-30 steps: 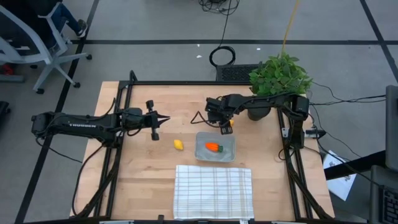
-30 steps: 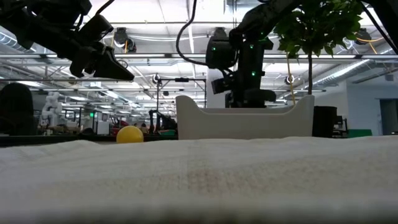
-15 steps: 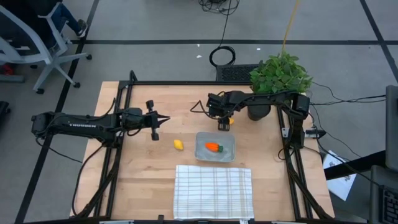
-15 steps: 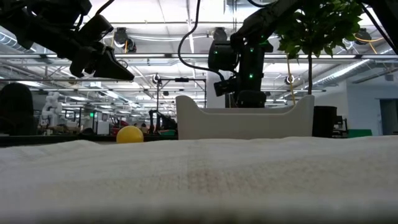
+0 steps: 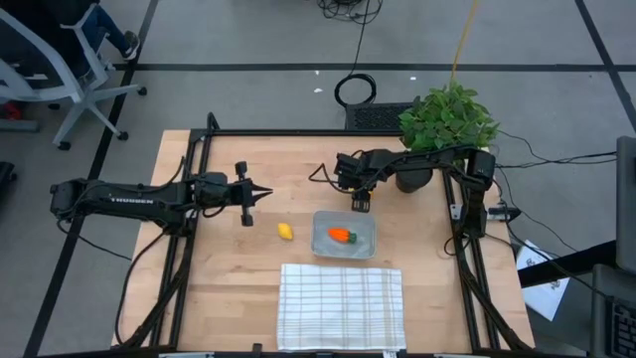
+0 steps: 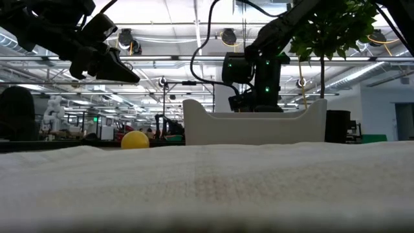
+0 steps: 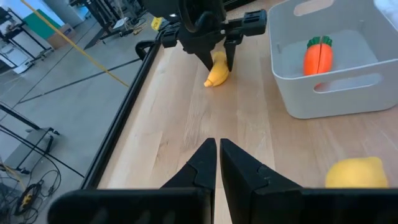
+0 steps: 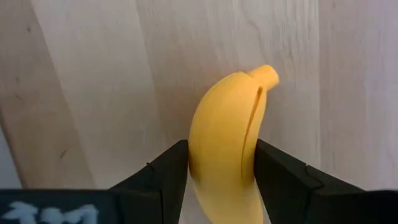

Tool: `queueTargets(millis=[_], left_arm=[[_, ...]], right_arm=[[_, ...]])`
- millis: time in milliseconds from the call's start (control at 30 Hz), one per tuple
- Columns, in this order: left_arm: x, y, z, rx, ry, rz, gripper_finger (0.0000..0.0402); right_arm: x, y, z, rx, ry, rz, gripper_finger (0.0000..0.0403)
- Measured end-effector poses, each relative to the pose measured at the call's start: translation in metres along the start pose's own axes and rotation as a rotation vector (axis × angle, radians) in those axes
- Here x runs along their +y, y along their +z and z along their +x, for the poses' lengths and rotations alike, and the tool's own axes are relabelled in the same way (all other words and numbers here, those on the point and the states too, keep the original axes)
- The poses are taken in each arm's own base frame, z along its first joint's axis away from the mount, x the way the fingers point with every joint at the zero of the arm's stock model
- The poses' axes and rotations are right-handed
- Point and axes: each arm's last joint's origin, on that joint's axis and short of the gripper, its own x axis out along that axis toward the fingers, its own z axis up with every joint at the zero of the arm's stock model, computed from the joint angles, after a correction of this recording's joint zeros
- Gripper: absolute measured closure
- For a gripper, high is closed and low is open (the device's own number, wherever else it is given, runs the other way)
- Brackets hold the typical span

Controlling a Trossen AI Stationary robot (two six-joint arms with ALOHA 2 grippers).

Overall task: Pick and placing Produce into tupperware
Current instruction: Put the banana into the bin

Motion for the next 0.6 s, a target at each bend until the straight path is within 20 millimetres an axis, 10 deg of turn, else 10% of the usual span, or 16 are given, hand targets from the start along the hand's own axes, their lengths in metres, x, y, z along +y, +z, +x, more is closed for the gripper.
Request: queueTargets(millis=[600], left_arm=[[0.0000, -0.0001, 0.0000, 0.000, 0.000, 0.015, 0.0376]], right_arm=[[0.0013, -0.0018, 0.0083, -0.059, -0.016, -0.159, 0.0261]])
